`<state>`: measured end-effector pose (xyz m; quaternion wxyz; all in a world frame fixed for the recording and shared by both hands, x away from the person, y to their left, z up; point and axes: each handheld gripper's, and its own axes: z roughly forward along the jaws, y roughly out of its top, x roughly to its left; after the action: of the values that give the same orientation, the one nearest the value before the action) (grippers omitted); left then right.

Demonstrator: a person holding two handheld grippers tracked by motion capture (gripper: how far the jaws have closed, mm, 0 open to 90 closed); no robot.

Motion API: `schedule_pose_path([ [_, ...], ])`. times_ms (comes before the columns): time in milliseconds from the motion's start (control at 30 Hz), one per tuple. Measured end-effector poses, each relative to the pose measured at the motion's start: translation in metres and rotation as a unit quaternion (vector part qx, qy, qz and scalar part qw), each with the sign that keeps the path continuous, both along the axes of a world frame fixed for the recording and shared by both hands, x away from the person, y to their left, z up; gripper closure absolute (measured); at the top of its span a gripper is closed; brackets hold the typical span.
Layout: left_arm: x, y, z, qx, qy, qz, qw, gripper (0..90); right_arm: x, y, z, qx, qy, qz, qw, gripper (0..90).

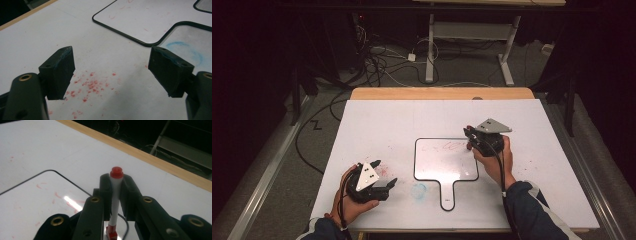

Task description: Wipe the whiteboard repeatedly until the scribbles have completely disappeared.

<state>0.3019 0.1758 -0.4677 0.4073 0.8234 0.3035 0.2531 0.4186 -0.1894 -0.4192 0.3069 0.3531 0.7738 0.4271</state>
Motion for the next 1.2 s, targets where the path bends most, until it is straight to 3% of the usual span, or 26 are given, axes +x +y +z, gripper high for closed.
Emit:
schedule_pose_path([
  [100, 0.000, 0.000, 0.000, 0.000, 0.001, 0.001, 1.0000, 20.3, 0.010, 0.005, -0.003, 0.010, -0.007, -0.001, 0.9999, 81.7],
  [200, 0.000, 0.001, 0.000, -0.003, 0.001, 0.002, 1.0000, 20.4, 0.021, 0.003, -0.003, -0.029, -0.027, -0.035, 0.9986, 81.7],
  [267, 0.000, 0.002, -0.001, -0.003, 0.002, 0.001, 1.0000, 20.4, 0.025, 0.000, -0.002, -0.008, -0.015, -0.040, 0.9991, 81.7],
  [367, 0.000, 0.002, -0.001, -0.005, 0.004, 0.001, 1.0000, 20.4, 0.022, 0.008, -0.001, 0.028, 0.008, -0.011, 0.9995, 81.7],
  [467, 0.000, 0.001, 0.000, -0.003, 0.002, 0.000, 1.0000, 20.4, 0.016, 0.023, -0.001, 0.040, 0.025, 0.015, 0.9988, 81.7],
  [567, -0.001, 0.001, 0.001, -0.006, 0.002, 0.000, 1.0000, 20.4, 0.014, 0.029, 0.000, 0.010, 0.011, 0.020, 0.9997, 81.7],
  [667, -0.001, 0.002, 0.001, -0.001, 0.002, -0.001, 1.0000, 20.4, 0.020, 0.023, 0.000, -0.036, -0.012, -0.018, 0.9991, 81.7],
  [733, -0.001, 0.002, 0.001, -0.004, 0.003, -0.001, 1.0000, 20.4, 0.022, 0.021, 0.000, -0.020, -0.003, -0.021, 0.9996, 81.7],
  [900, -0.001, 0.001, 0.001, -0.005, 0.001, -0.002, 1.0000, 20.4, 0.015, 0.041, -0.001, 0.031, 0.023, 0.038, 0.9986, 81.7],
  [967, -0.002, 0.001, 0.001, -0.001, 0.001, -0.003, 1.0000, 20.4, 0.013, 0.047, -0.001, 0.019, 0.021, 0.049, 0.9984, 81.7],
  [1100, -0.002, 0.003, 0.001, -0.004, 0.002, -0.002, 1.0000, 20.4, 0.019, 0.041, 0.000, -0.021, -0.001, 0.014, 0.9997, 81.7],
  [1200, -0.002, 0.003, 0.001, -0.006, 0.002, -0.001, 1.0000, 20.4, 0.026, 0.033, 0.000, -0.012, 0.001, -0.011, 0.9999, 81.7],
])
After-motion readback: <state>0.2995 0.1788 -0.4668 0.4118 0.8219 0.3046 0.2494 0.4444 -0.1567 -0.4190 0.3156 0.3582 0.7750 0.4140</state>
